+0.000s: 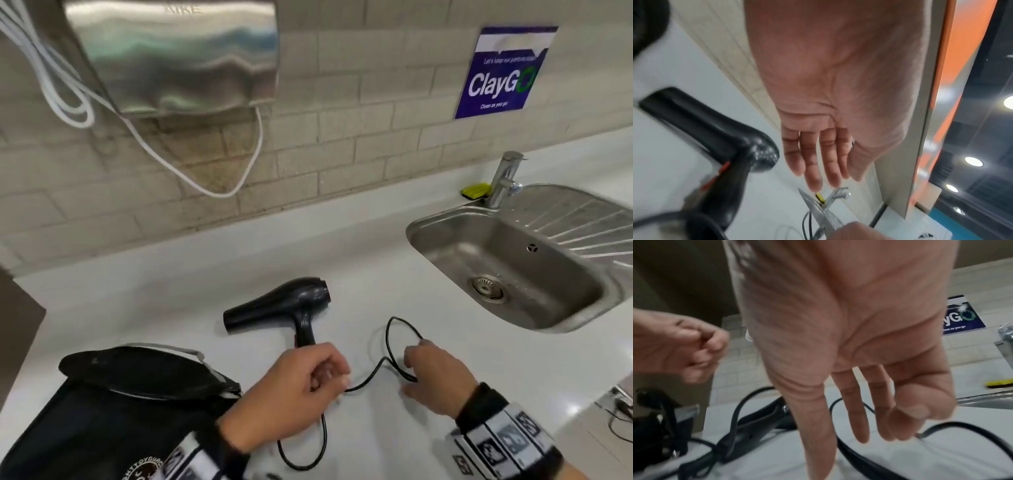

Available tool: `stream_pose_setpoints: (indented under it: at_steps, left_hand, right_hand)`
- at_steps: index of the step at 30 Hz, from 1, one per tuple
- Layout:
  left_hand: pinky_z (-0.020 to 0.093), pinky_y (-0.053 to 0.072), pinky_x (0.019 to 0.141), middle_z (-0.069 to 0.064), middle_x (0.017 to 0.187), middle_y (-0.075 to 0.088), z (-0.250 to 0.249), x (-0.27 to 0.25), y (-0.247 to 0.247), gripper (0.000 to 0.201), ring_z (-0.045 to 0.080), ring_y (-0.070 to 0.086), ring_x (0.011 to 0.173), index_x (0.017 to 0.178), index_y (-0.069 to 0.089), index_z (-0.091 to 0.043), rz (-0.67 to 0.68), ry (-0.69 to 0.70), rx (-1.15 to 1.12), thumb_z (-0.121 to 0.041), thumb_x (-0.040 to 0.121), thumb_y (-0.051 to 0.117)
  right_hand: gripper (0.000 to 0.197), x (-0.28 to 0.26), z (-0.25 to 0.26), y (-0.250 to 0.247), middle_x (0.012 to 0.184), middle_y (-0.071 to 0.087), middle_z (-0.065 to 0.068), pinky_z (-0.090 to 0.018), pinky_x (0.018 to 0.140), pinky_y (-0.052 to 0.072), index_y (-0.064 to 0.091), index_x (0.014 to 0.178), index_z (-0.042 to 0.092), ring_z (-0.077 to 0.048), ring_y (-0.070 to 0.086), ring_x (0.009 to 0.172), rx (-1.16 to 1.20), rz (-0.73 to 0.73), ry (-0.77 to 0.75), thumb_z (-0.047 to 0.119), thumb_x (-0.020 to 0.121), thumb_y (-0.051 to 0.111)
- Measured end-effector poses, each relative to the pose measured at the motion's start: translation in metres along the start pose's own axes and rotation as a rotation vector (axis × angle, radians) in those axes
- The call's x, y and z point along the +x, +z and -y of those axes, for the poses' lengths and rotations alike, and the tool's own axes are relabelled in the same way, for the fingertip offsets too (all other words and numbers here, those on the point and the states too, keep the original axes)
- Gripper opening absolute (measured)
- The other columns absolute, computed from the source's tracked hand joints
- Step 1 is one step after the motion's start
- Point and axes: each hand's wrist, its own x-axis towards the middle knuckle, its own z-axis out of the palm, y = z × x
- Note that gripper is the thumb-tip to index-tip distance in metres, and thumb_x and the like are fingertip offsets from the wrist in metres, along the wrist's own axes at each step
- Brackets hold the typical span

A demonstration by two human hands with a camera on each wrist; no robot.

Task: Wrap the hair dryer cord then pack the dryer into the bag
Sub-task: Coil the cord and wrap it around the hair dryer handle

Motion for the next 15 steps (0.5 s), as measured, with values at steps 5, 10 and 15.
stream_pose_setpoints:
  at_steps: [5, 10, 15]
  left_hand:
    - [0.006, 0.039, 0.076, -0.018, 0.100, 0.063, -0.013, 0.027, 0.023, 0.013, -0.004, 0.058, 0.091, 0.104, 0.063, -0.029, -0.063, 0.037, 0.088, -0.033, 0.091, 0.064]
    - [0.011, 0.023, 0.110, -0.019, 0.134, 0.054, -0.021, 0.023, 0.026, 0.035, -0.002, 0.043, 0.127, 0.127, 0.052, -0.033, -0.123, 0.161, 0.256, -0.030, 0.093, 0.061]
    - [0.002, 0.016, 0.102, -0.017, 0.128, 0.059, -0.035, 0.012, 0.012, 0.035, -0.002, 0.044, 0.122, 0.127, 0.054, -0.030, -0.216, 0.264, 0.298, -0.026, 0.094, 0.061]
  right_hand:
    - [0.017, -0.004, 0.010, 0.002, 0.115, 0.059, -0.003, -0.033, 0.079, 0.045, 0.060, 0.106, 0.018, -0.027, 0.057, 0.108, -0.150, -0.024, -0.003, 0.022, 0.094, 0.048]
    - [0.013, -0.025, 0.022, -0.026, 0.082, 0.056, 0.009, -0.032, 0.066, 0.035, 0.047, 0.083, 0.026, -0.020, 0.062, 0.089, 0.009, -0.157, -0.154, 0.030, 0.096, 0.049]
    - [0.012, -0.052, 0.041, -0.066, 0.084, 0.064, 0.013, -0.030, 0.069, 0.050, 0.060, 0.094, 0.029, -0.010, 0.058, 0.075, 0.200, -0.196, -0.377, 0.030, 0.098, 0.049]
